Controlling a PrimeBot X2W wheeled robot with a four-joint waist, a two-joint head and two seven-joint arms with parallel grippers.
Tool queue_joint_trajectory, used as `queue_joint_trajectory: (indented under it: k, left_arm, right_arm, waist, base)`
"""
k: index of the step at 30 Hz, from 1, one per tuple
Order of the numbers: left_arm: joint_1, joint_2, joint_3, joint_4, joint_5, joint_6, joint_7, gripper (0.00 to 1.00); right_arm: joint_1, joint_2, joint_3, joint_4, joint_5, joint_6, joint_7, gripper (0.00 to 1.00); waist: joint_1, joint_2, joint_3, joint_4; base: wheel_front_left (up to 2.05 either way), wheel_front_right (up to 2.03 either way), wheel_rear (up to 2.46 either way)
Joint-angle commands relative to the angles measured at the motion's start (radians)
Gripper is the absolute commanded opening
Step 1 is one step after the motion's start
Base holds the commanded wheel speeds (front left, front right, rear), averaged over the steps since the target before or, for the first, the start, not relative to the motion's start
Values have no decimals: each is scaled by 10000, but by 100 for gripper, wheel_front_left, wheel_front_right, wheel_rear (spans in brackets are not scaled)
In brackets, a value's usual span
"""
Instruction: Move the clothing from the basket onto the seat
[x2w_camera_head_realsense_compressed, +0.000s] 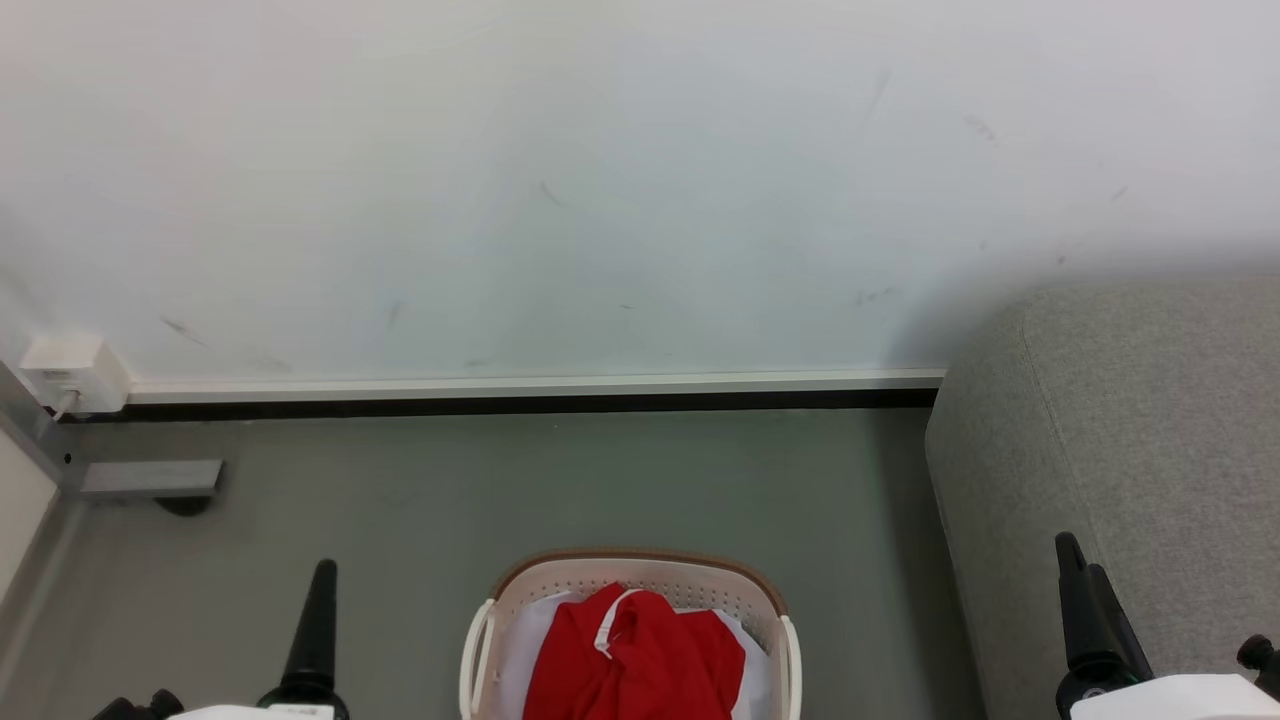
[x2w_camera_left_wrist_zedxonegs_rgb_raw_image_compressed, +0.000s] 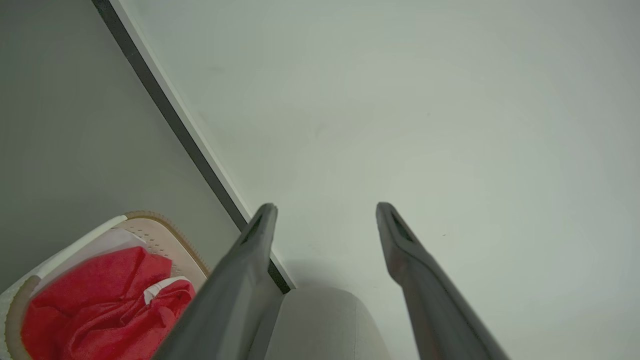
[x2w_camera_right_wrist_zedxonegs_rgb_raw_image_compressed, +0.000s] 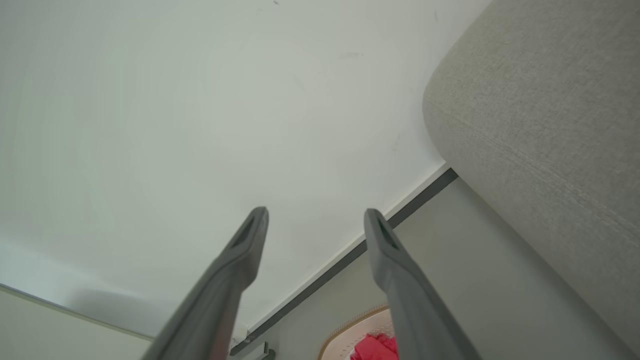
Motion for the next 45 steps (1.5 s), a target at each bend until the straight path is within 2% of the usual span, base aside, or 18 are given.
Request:
queue_joint_trajectory:
  k: [1, 13, 27, 35, 45]
  left_arm:
    - [-3, 64, -29, -248, 504, 6, -132, 100]
    - [205, 78, -236, -638, 3103, 173, -548, 100]
    - [419, 93, -421, -947, 6039, 137, -1003, 100]
    - [557, 118, -463, -1012, 7161, 137, -1217, 100]
    - [711, 203, -419, -833, 8189, 41, -1477, 100]
  right_arm:
    - [-70, -90, 81, -228, -566, -5, -128, 100]
    - [-14, -117, 344, -406, -3172, -7, -554, 100]
    - [48, -143, 564, -425, -5457, -10, -987, 100]
    - [56, -158, 569, -373, -6454, -11, -1216, 100]
    - [105, -173, 393, -315, -7136, -13, -1475, 100]
  waist:
    - [0, 0, 1, -3]
    - [0, 0, 37, -18]
    - [0, 0, 27, -13]
    - [0, 0, 20, -34]
    - [0, 0, 8, -59]
  base:
    - [0, 0, 0]
    - [0, 0, 0]
    - [0, 0, 0]
    - [0, 0, 0]
    - [0, 0, 0]
